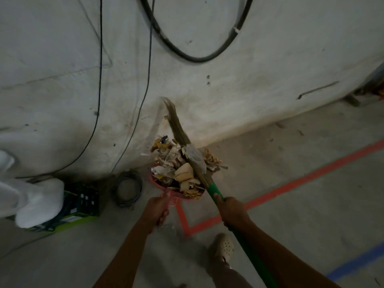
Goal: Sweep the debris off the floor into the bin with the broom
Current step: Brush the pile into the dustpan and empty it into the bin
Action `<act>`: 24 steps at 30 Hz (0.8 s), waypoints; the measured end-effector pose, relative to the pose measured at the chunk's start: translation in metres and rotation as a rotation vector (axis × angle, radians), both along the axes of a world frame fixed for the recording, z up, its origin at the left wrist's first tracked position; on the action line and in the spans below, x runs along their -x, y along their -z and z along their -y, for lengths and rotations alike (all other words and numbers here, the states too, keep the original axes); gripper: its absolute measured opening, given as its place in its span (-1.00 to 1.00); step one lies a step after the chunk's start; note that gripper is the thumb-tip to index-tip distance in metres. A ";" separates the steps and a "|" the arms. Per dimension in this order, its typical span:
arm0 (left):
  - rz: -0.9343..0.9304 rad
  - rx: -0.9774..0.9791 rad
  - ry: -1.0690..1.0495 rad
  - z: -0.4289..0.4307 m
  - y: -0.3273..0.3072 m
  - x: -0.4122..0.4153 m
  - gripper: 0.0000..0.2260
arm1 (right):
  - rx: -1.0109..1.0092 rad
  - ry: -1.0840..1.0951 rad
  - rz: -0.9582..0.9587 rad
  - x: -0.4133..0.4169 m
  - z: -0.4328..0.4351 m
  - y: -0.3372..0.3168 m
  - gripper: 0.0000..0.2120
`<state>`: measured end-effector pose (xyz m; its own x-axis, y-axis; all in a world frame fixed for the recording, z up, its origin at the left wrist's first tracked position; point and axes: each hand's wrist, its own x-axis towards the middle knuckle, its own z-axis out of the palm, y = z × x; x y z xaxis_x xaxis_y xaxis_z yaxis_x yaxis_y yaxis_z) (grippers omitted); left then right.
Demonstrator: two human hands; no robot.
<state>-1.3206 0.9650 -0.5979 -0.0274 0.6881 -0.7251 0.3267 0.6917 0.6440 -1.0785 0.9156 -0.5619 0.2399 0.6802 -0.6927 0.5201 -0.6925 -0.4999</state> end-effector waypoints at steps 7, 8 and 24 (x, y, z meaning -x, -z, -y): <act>0.012 0.106 -0.081 -0.056 0.054 -0.005 -0.54 | 0.073 -0.054 0.020 -0.013 -0.070 0.046 -0.47; 0.010 0.124 -0.081 -0.064 0.065 -0.004 -0.54 | 0.082 -0.048 0.018 -0.013 -0.080 0.056 -0.46; -0.117 0.453 0.079 -0.236 0.313 -0.006 -0.70 | 0.377 0.024 0.098 0.017 -0.191 0.235 -0.51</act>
<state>-1.3148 1.2009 -0.9107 -0.0872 0.3063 -0.9479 0.4416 0.8648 0.2388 -1.0958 1.1070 -0.7970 0.3302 0.3756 -0.8660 0.5338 -0.8309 -0.1568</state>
